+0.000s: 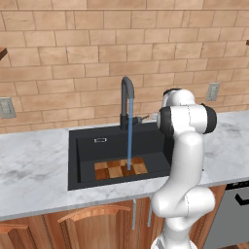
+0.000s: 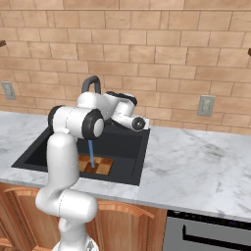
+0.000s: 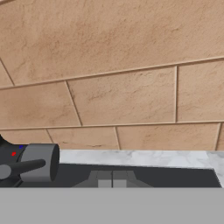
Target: Turn on the sink faucet with hot water and rinse the cutting board for ten seconds, then turn off the faucet. Push the cutting board to reach the water if necessary.
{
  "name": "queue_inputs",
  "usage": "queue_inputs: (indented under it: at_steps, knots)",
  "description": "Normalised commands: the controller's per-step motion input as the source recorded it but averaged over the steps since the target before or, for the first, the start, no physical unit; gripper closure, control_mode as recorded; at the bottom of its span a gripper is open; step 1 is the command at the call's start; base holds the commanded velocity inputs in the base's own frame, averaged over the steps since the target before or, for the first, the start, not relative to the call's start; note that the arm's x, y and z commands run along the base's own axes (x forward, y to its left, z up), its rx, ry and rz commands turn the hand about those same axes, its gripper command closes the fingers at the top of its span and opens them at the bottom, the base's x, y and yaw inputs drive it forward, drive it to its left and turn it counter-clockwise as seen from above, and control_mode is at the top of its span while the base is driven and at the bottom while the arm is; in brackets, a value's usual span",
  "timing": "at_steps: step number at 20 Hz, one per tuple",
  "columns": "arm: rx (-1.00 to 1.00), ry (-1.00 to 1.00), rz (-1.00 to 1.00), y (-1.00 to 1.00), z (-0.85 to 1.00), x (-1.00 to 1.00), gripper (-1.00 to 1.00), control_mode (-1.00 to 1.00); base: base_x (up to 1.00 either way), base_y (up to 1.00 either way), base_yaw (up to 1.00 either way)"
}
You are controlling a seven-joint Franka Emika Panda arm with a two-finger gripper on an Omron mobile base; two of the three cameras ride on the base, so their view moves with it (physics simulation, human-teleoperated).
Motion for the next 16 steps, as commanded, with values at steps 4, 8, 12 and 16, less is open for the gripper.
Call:
queue_inputs:
  at_steps: [4, 8, 12, 16]
  knots:
    - [0.0, 0.0, 0.0, 0.0, 0.0, 0.0, 1.0, -1.0, 0.0, 0.0, 0.0]
    - [0.0, 0.0, 0.0, 0.0, 0.0, 0.0, 1.0, -1.0, 0.0, 0.0, 0.0]
    - [0.0, 0.0, 0.0, 0.0, 0.0, 0.0, 1.0, -1.0, 0.0, 0.0, 0.0]
    - [0.0, 0.0, 0.0, 0.0, 0.0, 0.0, 1.0, -1.0, 0.0, 0.0, 0.0]
